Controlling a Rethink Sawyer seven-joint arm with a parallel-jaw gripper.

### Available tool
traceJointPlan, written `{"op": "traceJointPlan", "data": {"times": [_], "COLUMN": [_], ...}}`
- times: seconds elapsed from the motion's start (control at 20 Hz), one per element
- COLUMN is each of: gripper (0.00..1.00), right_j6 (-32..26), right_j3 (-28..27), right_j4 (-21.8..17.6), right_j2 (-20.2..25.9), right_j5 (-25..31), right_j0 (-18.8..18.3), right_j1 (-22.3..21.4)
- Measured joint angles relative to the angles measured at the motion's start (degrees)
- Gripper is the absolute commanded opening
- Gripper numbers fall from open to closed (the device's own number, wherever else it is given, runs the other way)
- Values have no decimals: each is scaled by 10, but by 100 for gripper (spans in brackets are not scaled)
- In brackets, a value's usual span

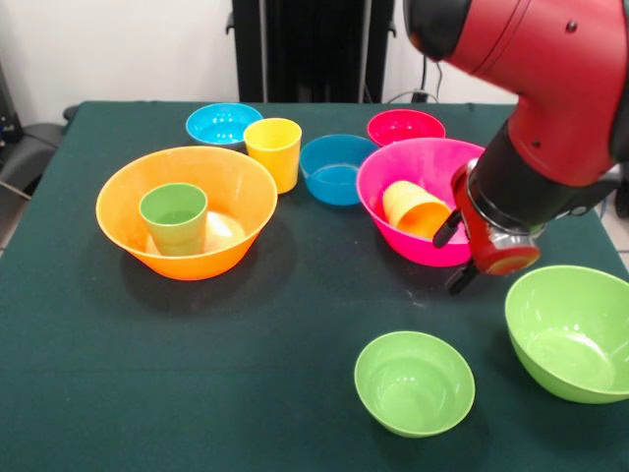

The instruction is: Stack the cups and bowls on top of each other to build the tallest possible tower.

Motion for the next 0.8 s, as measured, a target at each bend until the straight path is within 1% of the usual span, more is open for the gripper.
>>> {"op": "traceJointPlan", "data": {"times": [0.2,0.8], "gripper": [100,100], "right_j6": [0,0], "right_j3": [0,3], "right_j4": [0,0], "right_j2": [0,-1], "right_j5": [0,-5], "right_j0": [0,0], "right_j1": [10,8]}}
